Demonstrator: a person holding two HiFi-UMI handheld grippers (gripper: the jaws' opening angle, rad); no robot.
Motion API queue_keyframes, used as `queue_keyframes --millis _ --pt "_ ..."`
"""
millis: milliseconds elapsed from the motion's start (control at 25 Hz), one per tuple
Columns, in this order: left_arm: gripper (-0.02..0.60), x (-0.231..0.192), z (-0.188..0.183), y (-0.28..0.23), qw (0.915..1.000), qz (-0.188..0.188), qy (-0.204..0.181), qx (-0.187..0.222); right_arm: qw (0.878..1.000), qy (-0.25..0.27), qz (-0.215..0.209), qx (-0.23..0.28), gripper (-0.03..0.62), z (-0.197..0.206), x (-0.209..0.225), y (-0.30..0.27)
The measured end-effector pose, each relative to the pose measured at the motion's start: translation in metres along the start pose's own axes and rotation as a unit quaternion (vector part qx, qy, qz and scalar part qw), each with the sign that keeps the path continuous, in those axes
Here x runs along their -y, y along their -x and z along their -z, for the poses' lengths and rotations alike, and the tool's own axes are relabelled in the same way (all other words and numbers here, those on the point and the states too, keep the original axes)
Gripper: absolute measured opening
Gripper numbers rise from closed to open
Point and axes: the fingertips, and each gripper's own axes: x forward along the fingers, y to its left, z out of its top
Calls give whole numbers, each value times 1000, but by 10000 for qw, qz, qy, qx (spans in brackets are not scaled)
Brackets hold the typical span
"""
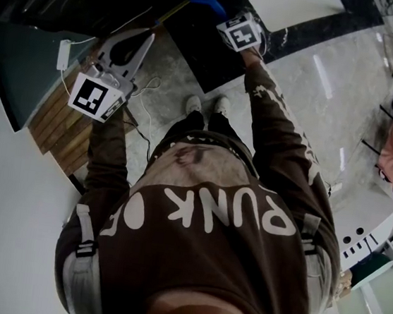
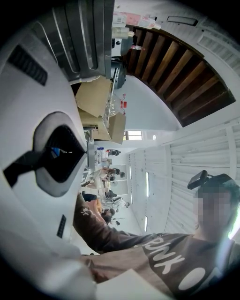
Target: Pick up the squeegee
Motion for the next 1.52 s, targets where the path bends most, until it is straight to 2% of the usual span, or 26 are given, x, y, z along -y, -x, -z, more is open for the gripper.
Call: queue_keyframes --millis 1000,1520 --pt "2 11 -11 -8 9999 86 -77 34 9957 -206 218 874 156 -30 16 48" --pt "2 15 -17 -16 9998 150 -140 76 9921 35 467 1162 155 -46 24 85"
